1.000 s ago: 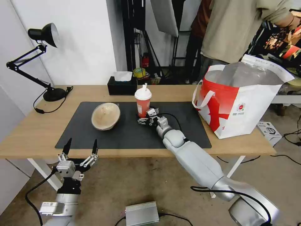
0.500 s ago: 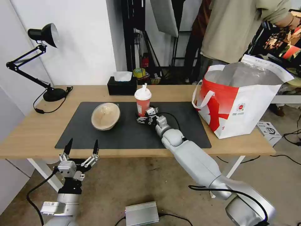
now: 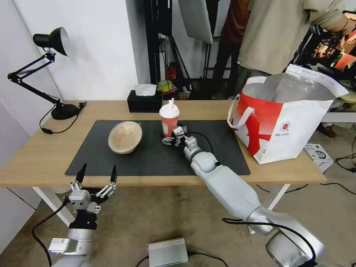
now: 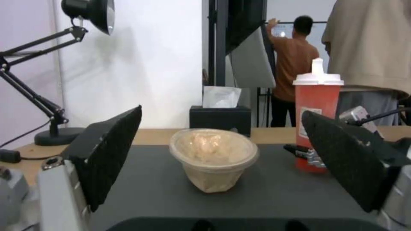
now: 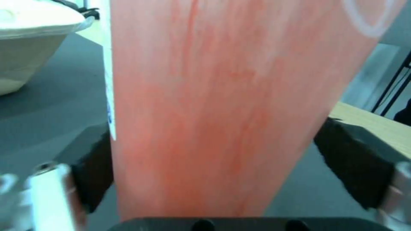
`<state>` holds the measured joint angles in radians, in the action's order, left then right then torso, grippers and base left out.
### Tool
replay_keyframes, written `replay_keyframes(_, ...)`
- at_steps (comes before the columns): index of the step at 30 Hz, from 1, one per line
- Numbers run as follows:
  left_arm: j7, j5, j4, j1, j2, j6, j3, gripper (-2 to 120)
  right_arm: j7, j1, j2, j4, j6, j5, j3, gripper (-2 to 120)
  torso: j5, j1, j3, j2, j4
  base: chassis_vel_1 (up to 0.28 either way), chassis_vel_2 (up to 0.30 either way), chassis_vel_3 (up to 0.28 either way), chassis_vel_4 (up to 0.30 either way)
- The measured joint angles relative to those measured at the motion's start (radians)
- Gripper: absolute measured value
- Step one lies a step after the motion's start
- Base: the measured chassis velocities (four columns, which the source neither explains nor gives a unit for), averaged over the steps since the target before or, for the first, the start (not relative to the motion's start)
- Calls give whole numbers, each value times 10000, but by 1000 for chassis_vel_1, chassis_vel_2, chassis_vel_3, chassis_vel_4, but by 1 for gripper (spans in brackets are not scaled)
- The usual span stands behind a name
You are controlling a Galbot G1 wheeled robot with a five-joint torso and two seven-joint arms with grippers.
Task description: Pick up the trash from the table and place it into the takeout bag.
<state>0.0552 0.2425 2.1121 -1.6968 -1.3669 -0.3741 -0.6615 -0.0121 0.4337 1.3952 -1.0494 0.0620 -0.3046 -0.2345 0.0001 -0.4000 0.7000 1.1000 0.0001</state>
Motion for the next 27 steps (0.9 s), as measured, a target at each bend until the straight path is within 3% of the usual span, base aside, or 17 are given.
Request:
replay_keyframes(3,0,0,-3,-1,0,-2,-4,100,-28,7,-1,-1,14,9,-1,87,0,0,-1,0,0,0,0,0,0)
replay_keyframes(15,0,4,-33,29,-36,-15,-4,100,-39,52,-84,-156,31,0,-90,39,0,-1,0,0,-1,0,0,0,0)
replay_keyframes(27,0,4,-13,37,-81,-29,5,100,36,-22,-199,-424,7,-64,-94,14,0,-1,1,-3,-2,0,0,0,0)
